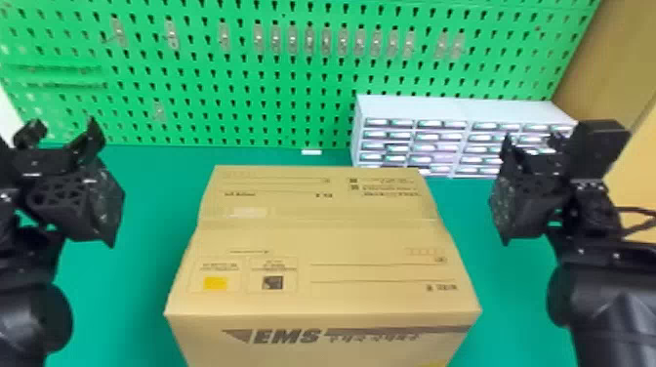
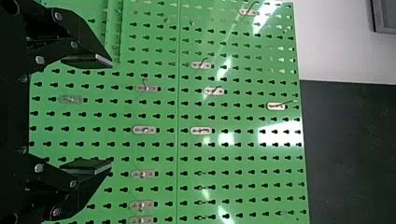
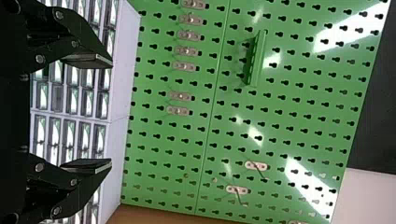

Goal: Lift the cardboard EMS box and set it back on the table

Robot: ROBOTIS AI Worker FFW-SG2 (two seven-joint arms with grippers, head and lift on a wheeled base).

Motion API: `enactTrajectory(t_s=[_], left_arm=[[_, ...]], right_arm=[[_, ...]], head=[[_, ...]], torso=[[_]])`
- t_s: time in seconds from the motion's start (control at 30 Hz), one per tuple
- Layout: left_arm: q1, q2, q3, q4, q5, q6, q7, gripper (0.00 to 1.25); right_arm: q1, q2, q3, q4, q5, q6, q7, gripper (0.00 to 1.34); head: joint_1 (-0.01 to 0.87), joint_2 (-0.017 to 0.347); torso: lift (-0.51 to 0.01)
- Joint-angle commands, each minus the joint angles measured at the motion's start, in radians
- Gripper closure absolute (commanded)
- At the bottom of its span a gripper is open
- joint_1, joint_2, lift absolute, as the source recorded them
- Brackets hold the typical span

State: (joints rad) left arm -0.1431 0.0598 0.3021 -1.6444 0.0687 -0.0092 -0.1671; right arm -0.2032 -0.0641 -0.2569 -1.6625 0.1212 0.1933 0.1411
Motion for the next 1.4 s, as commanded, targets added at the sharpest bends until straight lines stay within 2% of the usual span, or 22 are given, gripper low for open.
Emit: enactTrajectory(t_s=[0.0, 1.37], left_arm=[[0.0, 0.0, -0.001, 0.0, -0.001, 0.0, 0.0, 0.49], [0.005, -0.001, -0.003, 0.0, 0.0, 0.0, 0.0, 0.49]], right_arm=[[0.001, 0.0, 0.001, -0.002, 0.002, 0.0, 0.0, 0.51], [0.007, -0.003, 0.01, -0.017, 0.011, -0.002, 0.0, 0.51]], head=[[0.678, -0.014], [0.678, -0.014]], torso=[[-0.001], [-0.078]])
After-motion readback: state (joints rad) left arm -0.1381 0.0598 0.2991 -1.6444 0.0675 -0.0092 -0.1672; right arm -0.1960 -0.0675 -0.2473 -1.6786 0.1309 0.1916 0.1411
